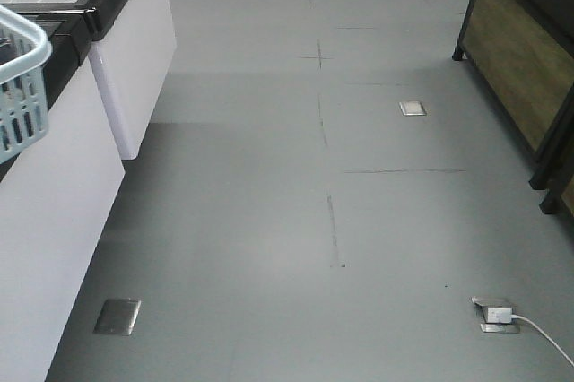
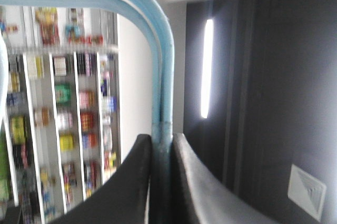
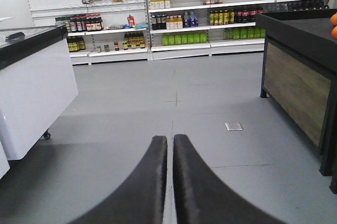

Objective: Left arm holds basket, right arm returns cookies
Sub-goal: 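Lift the basket with the left gripper off the freezer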

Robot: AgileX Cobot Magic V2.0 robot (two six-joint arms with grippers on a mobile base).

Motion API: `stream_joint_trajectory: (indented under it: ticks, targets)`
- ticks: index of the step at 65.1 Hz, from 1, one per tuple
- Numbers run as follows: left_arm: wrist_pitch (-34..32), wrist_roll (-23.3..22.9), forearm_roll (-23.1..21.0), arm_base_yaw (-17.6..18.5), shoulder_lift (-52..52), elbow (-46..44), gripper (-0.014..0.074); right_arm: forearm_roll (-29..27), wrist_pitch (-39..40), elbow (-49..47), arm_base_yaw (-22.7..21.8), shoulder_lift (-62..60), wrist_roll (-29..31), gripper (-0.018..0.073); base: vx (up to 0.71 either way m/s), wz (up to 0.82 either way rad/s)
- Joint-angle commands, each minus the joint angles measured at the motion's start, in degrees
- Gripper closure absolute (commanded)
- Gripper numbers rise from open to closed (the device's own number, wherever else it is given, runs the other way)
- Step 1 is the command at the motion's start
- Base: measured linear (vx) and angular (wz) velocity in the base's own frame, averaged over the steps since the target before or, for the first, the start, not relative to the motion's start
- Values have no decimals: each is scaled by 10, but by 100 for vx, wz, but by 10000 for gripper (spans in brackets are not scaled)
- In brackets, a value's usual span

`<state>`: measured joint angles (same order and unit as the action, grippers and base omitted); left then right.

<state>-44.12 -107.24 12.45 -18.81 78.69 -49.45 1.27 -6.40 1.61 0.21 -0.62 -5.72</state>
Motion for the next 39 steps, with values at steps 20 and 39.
stream_joint_trajectory:
  ticks: [20, 39]
  targets:
    - [-78, -52, 60, 136, -8, -23, 601, 2, 41, 10, -2, -7, 5, 565, 0, 0]
    - [-133, -82, 70, 241, 27, -23, 601, 2, 41, 10, -2, -7, 5, 565, 0, 0]
